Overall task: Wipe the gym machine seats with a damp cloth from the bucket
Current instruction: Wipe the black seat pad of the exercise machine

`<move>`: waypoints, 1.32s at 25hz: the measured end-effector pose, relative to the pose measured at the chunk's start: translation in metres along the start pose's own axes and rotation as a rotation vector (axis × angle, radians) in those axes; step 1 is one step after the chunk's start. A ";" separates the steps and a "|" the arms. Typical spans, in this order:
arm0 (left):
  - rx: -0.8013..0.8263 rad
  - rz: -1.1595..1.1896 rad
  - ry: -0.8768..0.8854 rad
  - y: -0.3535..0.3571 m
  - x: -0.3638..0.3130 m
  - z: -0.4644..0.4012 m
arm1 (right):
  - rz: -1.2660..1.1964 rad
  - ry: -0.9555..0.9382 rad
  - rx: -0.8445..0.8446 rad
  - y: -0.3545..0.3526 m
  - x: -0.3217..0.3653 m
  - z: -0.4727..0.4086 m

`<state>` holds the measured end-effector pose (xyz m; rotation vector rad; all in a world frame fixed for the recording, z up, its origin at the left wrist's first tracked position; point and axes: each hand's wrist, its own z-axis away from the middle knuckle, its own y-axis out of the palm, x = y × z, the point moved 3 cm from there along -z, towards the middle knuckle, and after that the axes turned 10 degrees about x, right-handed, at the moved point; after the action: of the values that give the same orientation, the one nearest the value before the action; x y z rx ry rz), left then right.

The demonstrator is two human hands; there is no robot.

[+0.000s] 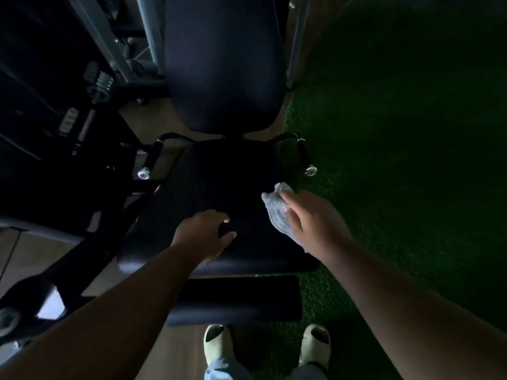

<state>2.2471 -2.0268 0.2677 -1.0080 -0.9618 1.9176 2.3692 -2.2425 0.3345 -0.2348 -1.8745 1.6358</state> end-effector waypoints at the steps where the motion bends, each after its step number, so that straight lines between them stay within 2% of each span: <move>1: -0.028 0.012 -0.030 0.004 0.000 -0.001 | 0.017 -0.021 0.057 0.013 -0.007 0.000; 3: -0.066 0.030 -0.080 0.013 0.000 -0.002 | -0.009 0.010 0.143 0.035 -0.023 0.005; 5: -0.088 0.037 -0.103 0.024 -0.002 -0.001 | -0.109 0.035 0.074 0.042 -0.041 0.004; 7: -0.119 0.015 -0.102 0.032 -0.005 0.001 | -0.219 -0.001 -0.012 0.044 -0.052 0.000; 8: -0.147 -0.004 -0.096 0.035 -0.007 0.003 | -0.255 -0.036 -0.004 0.047 -0.053 -0.001; 11: -0.256 -0.059 -0.091 0.041 -0.004 0.012 | -0.134 -0.122 0.195 0.072 -0.037 0.010; 14: -0.318 -0.099 -0.183 0.047 0.016 0.029 | 0.072 -0.045 0.381 0.108 -0.019 0.033; 18: -0.180 -0.172 -0.346 0.060 0.045 0.048 | 0.133 0.097 0.415 0.131 -0.016 0.043; 22: -0.164 -0.192 -0.316 0.060 0.050 0.045 | 0.125 0.338 0.356 0.131 -0.029 0.003; 24: -0.190 -0.199 -0.310 0.059 0.050 0.043 | 0.118 0.287 0.349 0.134 -0.021 -0.009; 28: -0.218 -0.191 -0.292 0.061 0.052 0.042 | 0.173 -0.021 0.418 0.143 -0.006 0.025; 30: -0.219 -0.192 -0.287 0.060 0.053 0.041 | 0.200 0.016 0.429 0.139 -0.022 0.037; 33: -0.214 -0.209 -0.283 0.056 0.054 0.038 | 0.216 0.251 0.397 0.133 -0.043 0.012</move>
<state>2.1766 -2.0153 0.2182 -0.7286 -1.4009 1.8386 2.3609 -2.2461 0.1951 -0.4600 -1.3433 1.9806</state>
